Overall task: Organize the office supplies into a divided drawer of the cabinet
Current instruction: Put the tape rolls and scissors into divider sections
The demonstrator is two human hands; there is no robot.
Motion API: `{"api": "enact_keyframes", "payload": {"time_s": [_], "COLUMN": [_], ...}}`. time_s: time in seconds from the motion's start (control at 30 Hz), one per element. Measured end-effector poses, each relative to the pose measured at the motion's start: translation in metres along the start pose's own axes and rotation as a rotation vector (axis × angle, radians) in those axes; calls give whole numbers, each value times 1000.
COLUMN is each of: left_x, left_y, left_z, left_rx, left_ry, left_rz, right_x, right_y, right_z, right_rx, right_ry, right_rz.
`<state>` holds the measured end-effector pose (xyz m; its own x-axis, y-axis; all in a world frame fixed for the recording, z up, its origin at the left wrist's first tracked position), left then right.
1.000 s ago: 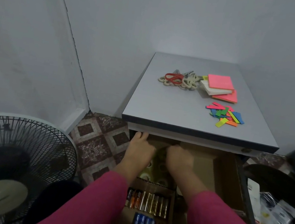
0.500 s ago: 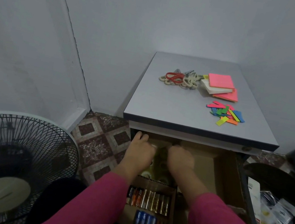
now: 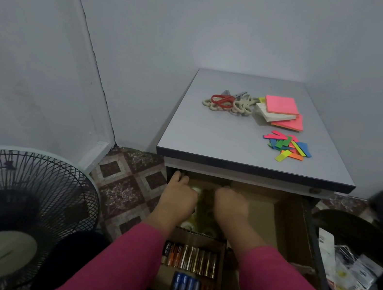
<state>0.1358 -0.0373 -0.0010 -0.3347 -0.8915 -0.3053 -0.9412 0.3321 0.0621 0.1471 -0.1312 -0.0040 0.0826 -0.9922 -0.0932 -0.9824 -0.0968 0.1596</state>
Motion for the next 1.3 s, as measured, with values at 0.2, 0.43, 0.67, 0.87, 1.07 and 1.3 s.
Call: {"api": "enact_keyframes", "payload": {"time_s": [0.2,0.43,0.67,0.87,1.07,1.3], "left_x": [-1,-3,-5,-4,-1,5], "left_y": [0,-1,-1,-2,-3,6], "left_z": [1,4,3,5,7,-16], "left_rx": [-12,-17,2,2,6,185], "left_ry": [15,29,82,79,38,114], "left_rz": [-9,-17,-49,-29,-3,50], "right_x": [4,0,2,2,-1,-7], "right_y": [4,1,2,2,-1,8], "right_z": [0,2,4,4,5,-5], "right_rx": [-9,-67,-52,-57,-75,134], "right_ry": [-23,36,1,2,79,186], "right_rz": [42,20,31,16,-18,-80]}}
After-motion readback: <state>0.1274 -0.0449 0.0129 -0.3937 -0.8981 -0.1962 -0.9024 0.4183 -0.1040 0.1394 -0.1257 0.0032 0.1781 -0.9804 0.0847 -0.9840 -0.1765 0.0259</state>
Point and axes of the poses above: each hand's wrist, its own y-axis away from the middle knuckle, its own z-axis out of the palm, x = y × z, the point moved 9 cm from there along -y, towards the middle knuckle
